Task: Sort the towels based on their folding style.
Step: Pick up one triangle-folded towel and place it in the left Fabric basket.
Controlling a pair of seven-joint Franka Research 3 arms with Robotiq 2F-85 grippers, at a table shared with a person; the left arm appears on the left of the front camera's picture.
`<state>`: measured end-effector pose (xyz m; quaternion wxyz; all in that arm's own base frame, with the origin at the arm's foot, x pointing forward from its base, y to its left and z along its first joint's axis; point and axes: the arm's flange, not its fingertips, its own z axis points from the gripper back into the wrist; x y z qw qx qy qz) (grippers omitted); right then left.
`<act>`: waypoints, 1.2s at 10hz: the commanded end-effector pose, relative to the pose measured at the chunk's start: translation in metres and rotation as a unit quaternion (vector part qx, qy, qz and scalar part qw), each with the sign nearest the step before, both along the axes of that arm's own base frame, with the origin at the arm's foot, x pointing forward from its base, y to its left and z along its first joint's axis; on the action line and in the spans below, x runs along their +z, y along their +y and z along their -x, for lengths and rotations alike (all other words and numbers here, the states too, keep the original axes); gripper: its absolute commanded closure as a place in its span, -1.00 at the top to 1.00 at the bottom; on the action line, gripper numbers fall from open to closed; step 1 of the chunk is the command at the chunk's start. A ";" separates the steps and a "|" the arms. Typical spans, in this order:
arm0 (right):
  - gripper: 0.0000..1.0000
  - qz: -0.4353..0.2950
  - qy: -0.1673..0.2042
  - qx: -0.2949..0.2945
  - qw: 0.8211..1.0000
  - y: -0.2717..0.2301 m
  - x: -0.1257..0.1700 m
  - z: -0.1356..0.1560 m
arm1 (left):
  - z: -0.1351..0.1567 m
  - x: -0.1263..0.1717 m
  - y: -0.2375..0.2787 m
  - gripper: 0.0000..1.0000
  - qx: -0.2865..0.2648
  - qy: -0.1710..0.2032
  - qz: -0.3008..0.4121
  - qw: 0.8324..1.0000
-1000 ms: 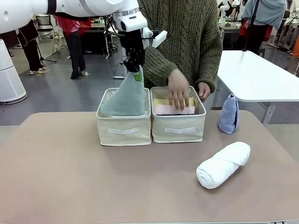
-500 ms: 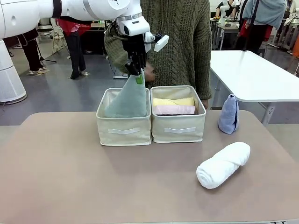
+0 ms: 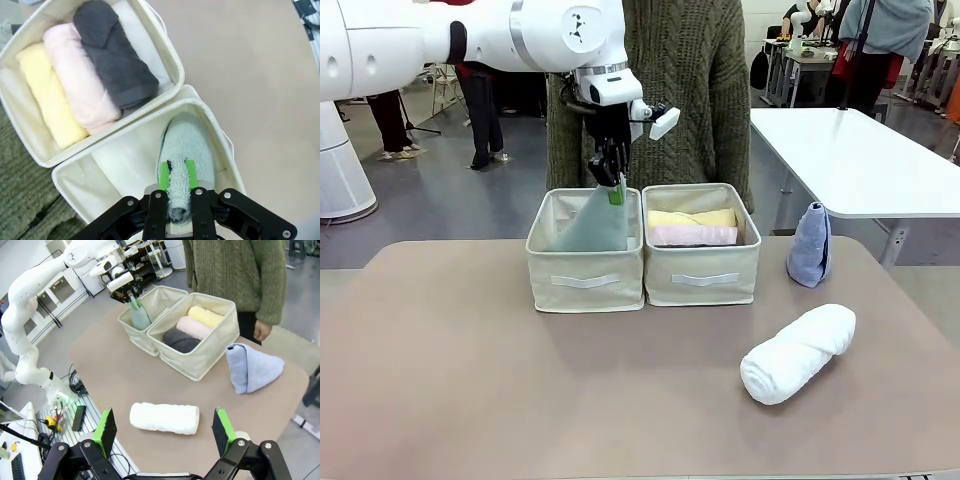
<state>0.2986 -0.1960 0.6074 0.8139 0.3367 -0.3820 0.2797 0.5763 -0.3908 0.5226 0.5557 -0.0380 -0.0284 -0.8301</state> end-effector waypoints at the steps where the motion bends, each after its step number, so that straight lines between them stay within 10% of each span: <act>1: 1.00 -0.003 -0.006 0.004 1.000 0.001 -0.002 -0.001 | -0.002 -0.009 -0.003 -0.73 0.051 0.008 -0.018 0.999; 4: 1.00 -0.003 -0.006 0.004 1.000 0.001 -0.002 -0.001 | -0.004 -0.032 -0.007 -0.73 0.140 0.033 -0.045 0.989; 9: 1.00 -0.003 -0.006 0.004 1.000 0.001 -0.002 -0.001 | -0.001 -0.051 -0.013 -0.73 0.119 0.032 -0.044 0.991; 12: 1.00 -0.003 -0.006 0.004 1.000 0.001 -0.002 -0.001 | 0.000 -0.052 -0.013 0.98 0.106 0.036 -0.044 0.993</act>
